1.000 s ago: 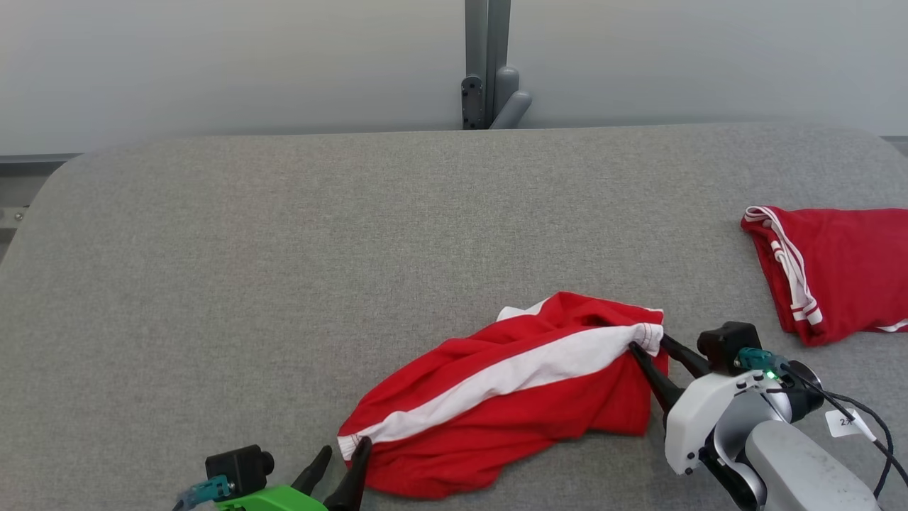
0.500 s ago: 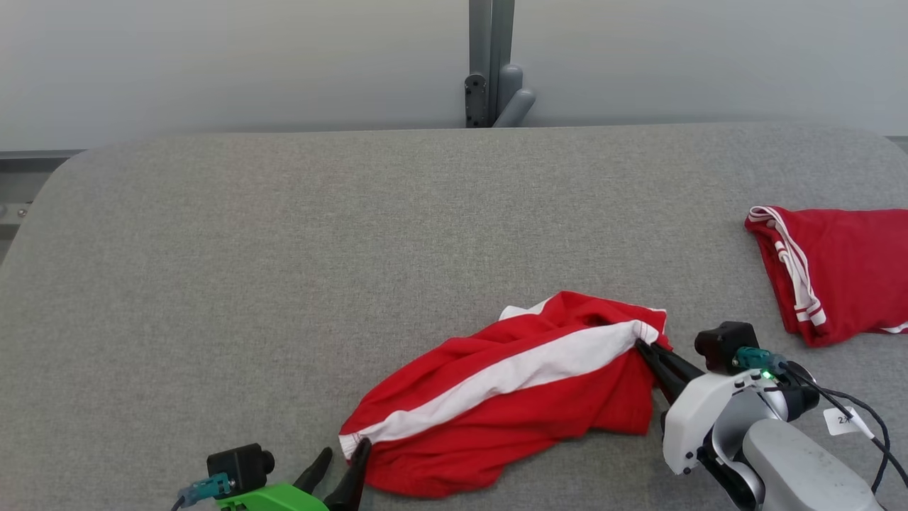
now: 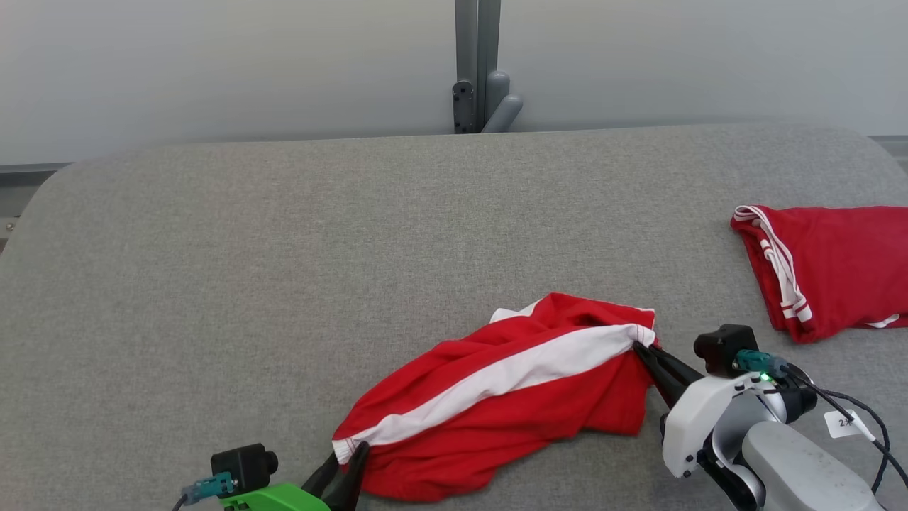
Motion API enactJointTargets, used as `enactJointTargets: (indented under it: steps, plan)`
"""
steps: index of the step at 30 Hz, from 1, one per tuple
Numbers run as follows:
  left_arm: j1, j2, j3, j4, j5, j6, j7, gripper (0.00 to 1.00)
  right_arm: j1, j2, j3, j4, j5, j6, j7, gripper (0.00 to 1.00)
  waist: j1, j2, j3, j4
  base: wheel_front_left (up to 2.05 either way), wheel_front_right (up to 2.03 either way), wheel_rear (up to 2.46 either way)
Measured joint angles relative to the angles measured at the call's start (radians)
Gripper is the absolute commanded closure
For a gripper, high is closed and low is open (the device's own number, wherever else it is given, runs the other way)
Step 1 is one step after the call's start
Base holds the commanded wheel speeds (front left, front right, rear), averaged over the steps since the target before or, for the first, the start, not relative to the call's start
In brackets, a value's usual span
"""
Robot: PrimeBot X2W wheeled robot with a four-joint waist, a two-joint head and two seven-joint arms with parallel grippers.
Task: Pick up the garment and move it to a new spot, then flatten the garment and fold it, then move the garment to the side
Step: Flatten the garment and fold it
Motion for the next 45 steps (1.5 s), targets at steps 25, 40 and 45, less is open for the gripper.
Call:
enactJointTargets:
  steps: [25, 40, 45]
  plan:
    - [-0.868, 0.204, -0.023, -0.483, -0.225, 0.04, 0.454, 1.0, -0.508, -0.339, -0.412, -0.544, 0.44, 0.0, 0.35, 1.0, 0.0, 0.0, 0.26, -0.018, 0.0, 0.0, 0.0]
    - [-1.427, 0.077, -0.053, 0.16, 0.109, 0.005, -0.08, 1.0, -1.071, 0.129, -0.443, -0.058, 0.05, -0.001, 0.004, 1.0, 0.0005, 0.0, 0.593, -0.042, 0.0, 0.0, 0.0]
    - [-1.25, 0.081, -0.174, 0.155, 0.011, 0.0, -0.165, 1.0, -0.805, 0.103, -0.305, -0.138, 0.145, -0.001, -0.063, 1.0, 0.0003, 0.0, 0.632, -0.071, 0.0, 0.0, 0.0]
